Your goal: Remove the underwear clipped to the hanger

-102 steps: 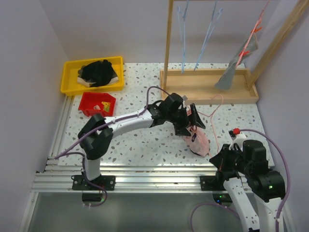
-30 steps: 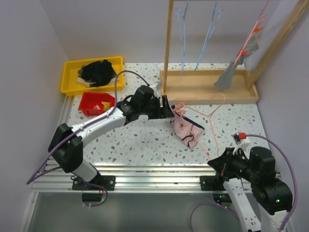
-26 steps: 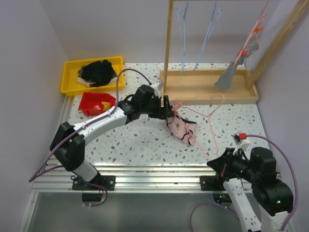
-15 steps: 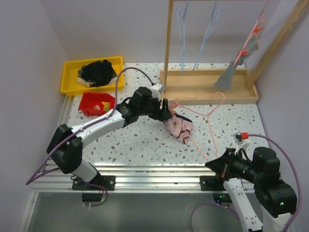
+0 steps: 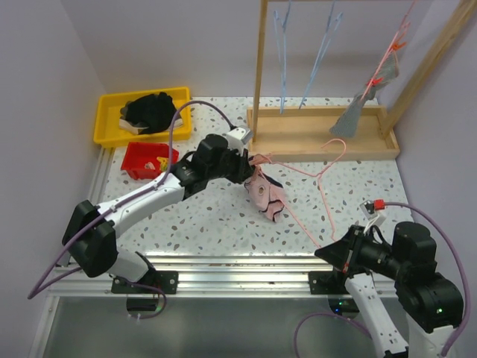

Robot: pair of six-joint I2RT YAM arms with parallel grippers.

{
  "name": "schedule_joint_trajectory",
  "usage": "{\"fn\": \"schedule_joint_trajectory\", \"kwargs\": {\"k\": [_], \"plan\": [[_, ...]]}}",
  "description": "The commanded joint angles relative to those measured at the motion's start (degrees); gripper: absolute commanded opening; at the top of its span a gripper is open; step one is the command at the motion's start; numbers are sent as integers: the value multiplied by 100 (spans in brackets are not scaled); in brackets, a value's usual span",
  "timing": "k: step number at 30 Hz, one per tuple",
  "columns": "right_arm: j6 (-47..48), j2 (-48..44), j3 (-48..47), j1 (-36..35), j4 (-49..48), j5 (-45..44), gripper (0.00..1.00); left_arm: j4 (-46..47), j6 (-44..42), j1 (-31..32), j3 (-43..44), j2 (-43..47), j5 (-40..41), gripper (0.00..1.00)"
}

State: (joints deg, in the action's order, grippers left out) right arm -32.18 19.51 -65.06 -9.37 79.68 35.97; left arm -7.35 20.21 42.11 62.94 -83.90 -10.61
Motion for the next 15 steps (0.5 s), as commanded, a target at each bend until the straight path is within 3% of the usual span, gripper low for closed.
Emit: {"fn": "schedule_joint_trajectory", "kwargs": {"k": [1, 3, 15], "plan": [[-156, 211, -270, -21, -32, 61, 0, 191, -114, -27, -45, 286, -62, 10], [-165, 282, -297, -21, -23, -167, 0, 234, 62, 8, -97, 400, -212, 0], [-403, 343, 133, -13, -453, -678, 0, 1026, 1117, 1063, -273, 533, -855, 0]]}}
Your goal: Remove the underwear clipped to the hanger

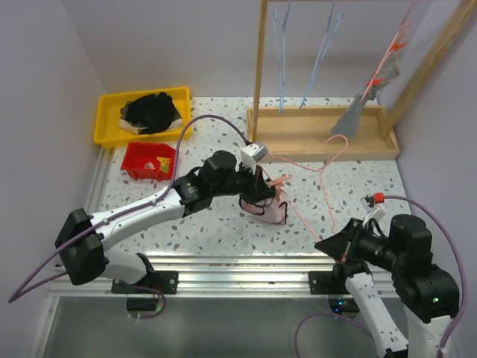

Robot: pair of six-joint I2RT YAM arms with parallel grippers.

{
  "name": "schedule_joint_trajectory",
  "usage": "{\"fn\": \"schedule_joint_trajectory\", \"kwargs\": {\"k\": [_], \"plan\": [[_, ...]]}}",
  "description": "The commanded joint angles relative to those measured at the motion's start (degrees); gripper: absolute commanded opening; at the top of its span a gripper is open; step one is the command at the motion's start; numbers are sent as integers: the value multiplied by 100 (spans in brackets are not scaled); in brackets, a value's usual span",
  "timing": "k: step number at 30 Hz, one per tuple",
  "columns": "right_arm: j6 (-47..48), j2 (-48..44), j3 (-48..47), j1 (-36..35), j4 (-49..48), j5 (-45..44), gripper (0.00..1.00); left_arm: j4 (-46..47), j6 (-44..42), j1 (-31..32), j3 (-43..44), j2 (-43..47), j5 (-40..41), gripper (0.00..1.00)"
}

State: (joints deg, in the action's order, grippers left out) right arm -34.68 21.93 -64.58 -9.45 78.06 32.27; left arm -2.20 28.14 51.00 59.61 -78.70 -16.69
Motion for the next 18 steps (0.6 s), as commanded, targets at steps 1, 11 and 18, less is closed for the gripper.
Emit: {"fn": "schedule_joint_trajectory", "kwargs": {"k": [1, 11, 18], "plan": [[-153, 109, 103, -13, -300, -344, 0, 501, 411, 182, 68, 12, -230, 0], [-540, 179, 235, -13, -221, -1583, 0, 1036, 1079, 603, -589, 390, 130, 16], [29, 733, -300, -4, -440, -2251, 0, 1179, 1554, 823, -785, -49, 761, 45]]}}
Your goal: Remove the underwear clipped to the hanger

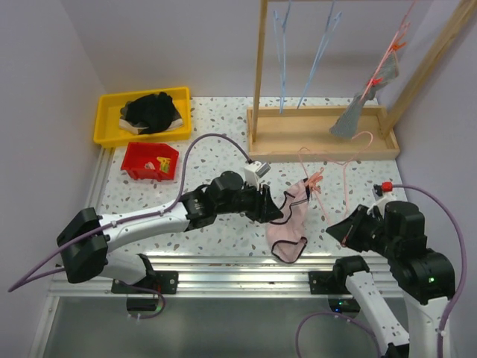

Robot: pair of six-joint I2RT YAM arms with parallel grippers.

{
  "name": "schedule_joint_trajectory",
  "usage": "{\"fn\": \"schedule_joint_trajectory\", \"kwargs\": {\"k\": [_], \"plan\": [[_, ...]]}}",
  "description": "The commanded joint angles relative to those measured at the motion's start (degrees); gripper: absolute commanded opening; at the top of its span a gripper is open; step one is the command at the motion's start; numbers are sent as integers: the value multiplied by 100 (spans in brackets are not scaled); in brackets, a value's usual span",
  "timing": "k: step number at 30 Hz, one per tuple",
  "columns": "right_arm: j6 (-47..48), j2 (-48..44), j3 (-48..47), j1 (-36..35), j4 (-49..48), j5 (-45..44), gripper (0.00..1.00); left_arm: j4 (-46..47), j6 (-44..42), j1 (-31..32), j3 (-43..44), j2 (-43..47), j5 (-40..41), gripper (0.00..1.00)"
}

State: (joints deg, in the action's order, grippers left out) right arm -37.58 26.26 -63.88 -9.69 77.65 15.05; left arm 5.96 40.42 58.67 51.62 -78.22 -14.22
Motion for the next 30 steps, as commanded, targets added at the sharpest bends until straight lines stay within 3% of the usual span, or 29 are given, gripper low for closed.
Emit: {"fn": "schedule_joint_trajectory", "kwargs": {"k": [1, 6, 8, 11, 14, 21, 26, 30], "plan": [[426, 379, -554, 20, -399, -695, 0, 249, 404, 56, 50, -80, 664, 47], [1383, 757, -942, 11, -601, -461, 0, -585, 545, 56, 253, 271, 1674, 59], [1621, 924, -767, 11, -759, 571, 0, -796, 685, 56, 244, 543, 1913, 61], [1842, 1057, -223, 11, -733, 1428, 0, -1009, 1002, 56, 174, 869, 2335, 68], [1921, 776, 313, 11, -733, 1422, 0, -1088, 1248, 39, 42, 992, 2573, 76], [2000, 275, 1210, 20, -470, 1483, 0, -692, 1871, -75, 32, 318, 1995, 80], [2027, 64, 1386, 11, -347, 1422, 0, -797, 2285, -295, 551, -509, 1449, 81], [2044, -112, 1527, -24, -312, 1352, 0, -1245, 2129, -348, 1234, -1027, 1701, 83]]}}
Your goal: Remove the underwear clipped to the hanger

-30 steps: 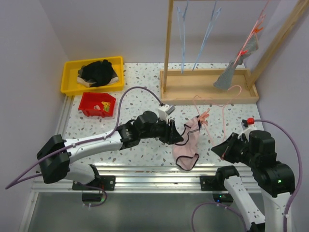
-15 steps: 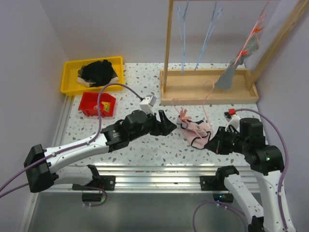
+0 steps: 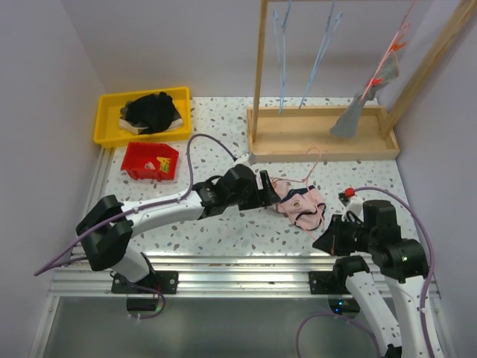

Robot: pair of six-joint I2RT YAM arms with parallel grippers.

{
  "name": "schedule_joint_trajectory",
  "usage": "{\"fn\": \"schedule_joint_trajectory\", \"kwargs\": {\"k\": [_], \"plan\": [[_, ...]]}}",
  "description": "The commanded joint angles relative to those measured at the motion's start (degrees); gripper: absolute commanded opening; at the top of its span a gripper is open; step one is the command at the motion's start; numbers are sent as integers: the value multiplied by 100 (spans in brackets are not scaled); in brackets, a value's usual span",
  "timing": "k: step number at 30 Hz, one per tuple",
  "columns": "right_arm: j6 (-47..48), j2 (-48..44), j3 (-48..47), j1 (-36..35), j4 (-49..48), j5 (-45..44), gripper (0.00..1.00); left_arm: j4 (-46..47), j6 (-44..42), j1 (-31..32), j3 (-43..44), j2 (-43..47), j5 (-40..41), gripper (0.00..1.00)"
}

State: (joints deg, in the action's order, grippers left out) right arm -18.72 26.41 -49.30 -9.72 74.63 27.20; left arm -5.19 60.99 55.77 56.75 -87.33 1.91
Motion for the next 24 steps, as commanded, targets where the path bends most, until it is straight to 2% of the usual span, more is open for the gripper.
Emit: {"fn": "schedule_joint_trajectory", "kwargs": {"k": [1, 7, 12, 18, 24], "plan": [[158, -145, 96, -30, 7, 102, 0, -236, -8, -75, 871, -205, 160, 82], [141, -198, 105, -39, -36, 101, 0, -1193, -676, -92, 2101, -960, 713, 83], [132, -216, 105, -74, -45, 57, 0, -2433, -1097, -84, 3069, -1646, 1258, 81], [97, -233, 122, -83, -63, 40, 0, -2628, -1195, -84, 2912, -1507, 1663, 77], [88, -216, 105, -118, -63, -4, 0, -2671, -1195, -128, 2938, -1629, 1707, 71]]}}
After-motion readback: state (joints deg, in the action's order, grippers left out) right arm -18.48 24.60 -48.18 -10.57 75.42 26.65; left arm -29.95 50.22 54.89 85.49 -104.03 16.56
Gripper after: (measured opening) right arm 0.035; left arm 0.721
